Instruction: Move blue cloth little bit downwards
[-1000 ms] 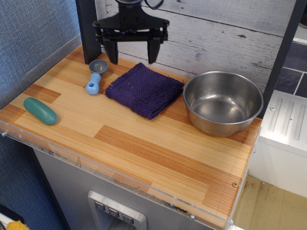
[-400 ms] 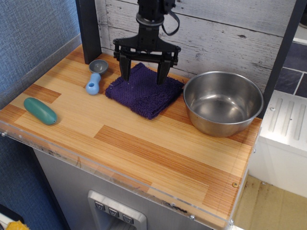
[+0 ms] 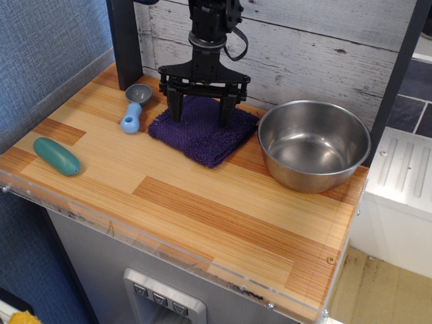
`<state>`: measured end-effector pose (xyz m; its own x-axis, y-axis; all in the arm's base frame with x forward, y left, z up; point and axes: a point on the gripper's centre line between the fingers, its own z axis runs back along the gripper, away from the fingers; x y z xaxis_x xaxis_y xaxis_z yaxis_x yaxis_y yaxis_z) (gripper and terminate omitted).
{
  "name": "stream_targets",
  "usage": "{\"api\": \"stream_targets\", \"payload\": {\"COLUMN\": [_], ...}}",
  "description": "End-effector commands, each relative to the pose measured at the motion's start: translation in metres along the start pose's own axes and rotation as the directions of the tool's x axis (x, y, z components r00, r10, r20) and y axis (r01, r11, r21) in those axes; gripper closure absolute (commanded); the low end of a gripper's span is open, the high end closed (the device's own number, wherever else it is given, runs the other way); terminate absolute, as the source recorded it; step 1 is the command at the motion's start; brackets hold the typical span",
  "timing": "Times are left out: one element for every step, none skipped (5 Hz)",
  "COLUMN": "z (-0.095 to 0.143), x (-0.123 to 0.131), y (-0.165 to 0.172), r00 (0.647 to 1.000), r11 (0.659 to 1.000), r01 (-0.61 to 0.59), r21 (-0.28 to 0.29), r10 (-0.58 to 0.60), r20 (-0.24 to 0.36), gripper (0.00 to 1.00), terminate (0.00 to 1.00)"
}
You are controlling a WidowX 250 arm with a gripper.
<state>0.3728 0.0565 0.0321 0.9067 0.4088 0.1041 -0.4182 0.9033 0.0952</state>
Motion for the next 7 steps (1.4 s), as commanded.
{"api": "stream_targets", "payload": {"z": [-0.003, -0.008, -0.008, -0.005, -0.005, -0.002, -0.001], "x": [0.002, -0.003, -0.010, -0.018, -0.025, -0.035, -0.050], "y": [0.015, 0.021, 0.029, 0.036, 0.042, 0.045, 0.045], "r00": [0.998, 0.998, 0.997, 0.993, 0.993, 0.992, 0.993], "r11": [1.000, 0.999, 0.997, 0.994, 0.993, 0.992, 0.992], "r01": [-0.019, -0.040, -0.072, -0.110, -0.117, -0.124, -0.118], "r21": [-0.007, -0.005, 0.005, -0.013, -0.023, -0.034, -0.049], "r10": [0.019, 0.040, 0.072, 0.110, 0.118, 0.124, 0.118], "r20": [0.054, 0.047, 0.041, 0.029, 0.015, 0.014, -0.001], "gripper": [0.00, 0.00, 0.00, 0.00, 0.00, 0.00, 0.00], "terminate": [0.00, 0.00, 0.00, 0.00, 0.00, 0.00, 0.00]}}
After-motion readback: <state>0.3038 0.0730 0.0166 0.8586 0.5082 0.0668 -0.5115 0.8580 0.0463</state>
